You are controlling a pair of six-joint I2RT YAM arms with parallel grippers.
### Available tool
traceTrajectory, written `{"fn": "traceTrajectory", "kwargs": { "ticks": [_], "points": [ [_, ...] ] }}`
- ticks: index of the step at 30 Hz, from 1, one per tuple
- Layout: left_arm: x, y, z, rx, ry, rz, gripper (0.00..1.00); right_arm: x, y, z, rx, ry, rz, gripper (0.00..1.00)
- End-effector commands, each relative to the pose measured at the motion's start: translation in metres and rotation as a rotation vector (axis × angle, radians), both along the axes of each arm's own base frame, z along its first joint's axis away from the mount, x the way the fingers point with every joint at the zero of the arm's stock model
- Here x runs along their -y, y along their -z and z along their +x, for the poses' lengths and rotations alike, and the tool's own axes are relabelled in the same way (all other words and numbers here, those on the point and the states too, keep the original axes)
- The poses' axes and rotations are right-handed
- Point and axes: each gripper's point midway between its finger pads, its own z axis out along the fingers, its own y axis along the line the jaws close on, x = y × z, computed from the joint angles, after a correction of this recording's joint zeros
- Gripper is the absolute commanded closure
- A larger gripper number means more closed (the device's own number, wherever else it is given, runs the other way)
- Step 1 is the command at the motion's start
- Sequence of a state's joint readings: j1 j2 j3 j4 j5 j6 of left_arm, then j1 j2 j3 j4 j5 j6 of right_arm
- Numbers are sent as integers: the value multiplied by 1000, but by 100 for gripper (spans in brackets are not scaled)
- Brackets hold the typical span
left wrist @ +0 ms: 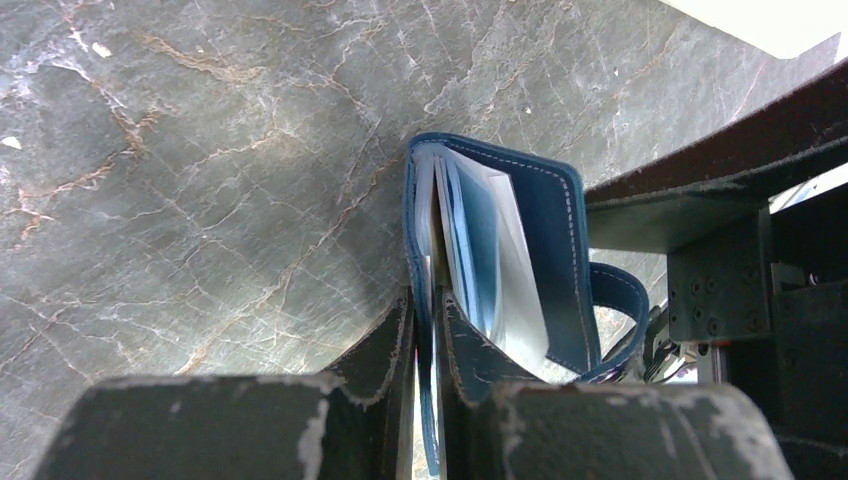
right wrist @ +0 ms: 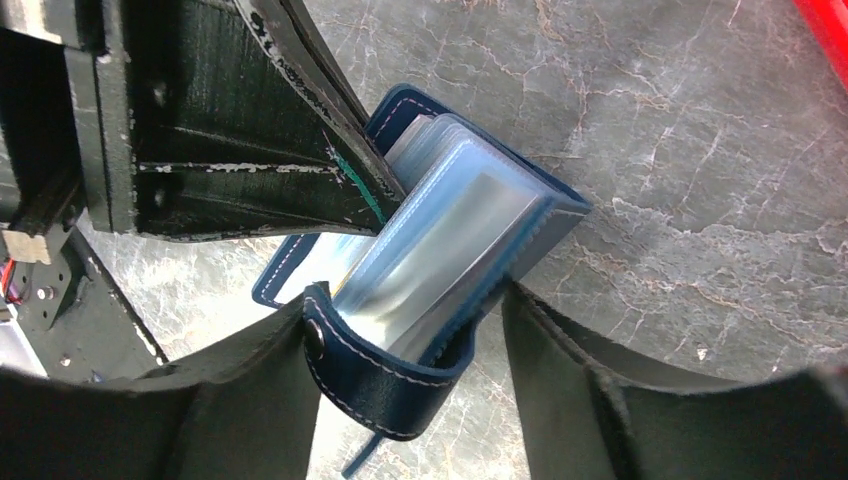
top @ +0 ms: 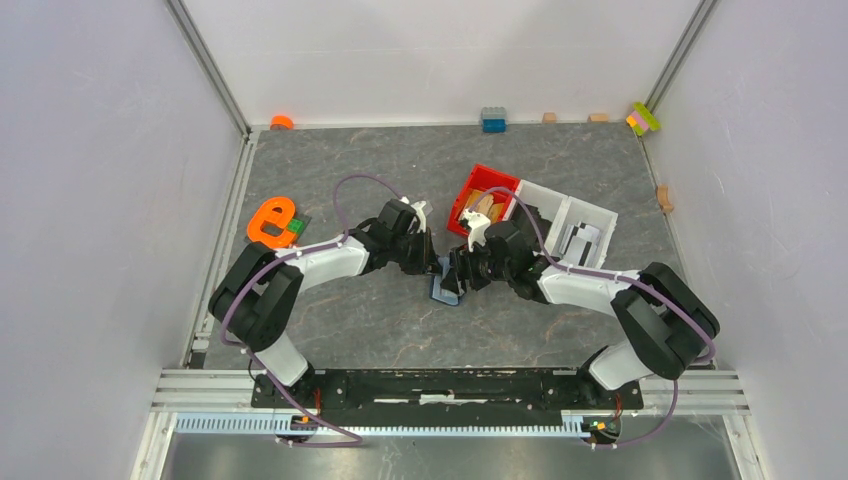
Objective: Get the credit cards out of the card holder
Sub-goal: Open the card holder at the center of the board.
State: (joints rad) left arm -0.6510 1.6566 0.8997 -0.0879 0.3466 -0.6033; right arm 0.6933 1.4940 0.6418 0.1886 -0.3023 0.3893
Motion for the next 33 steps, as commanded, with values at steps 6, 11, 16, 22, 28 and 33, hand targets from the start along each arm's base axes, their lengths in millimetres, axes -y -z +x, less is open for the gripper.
{"fn": "traceTrajectory", "kwargs": {
  "ticks": [6,11,16,22,28,33],
  "points": [
    [1,-9,-1,30,13,-17,92,-7,-11,7,35,-2,18,54],
    [1,-11,-1,34,12,-19,92,-4,-9,10,38,9,-4,57],
    [1,-12,0,39,11,-22,92,-9,-14,6,37,-8,35,41],
    [2,-14,-1,40,15,-32,92,-12,-19,3,45,-23,67,39],
    [2,-14,-2,37,16,-33,91,-14,-27,1,63,-30,101,25],
    [3,-15,-2,38,19,-41,92,-16,-21,1,52,-36,86,19]
  ]
}}
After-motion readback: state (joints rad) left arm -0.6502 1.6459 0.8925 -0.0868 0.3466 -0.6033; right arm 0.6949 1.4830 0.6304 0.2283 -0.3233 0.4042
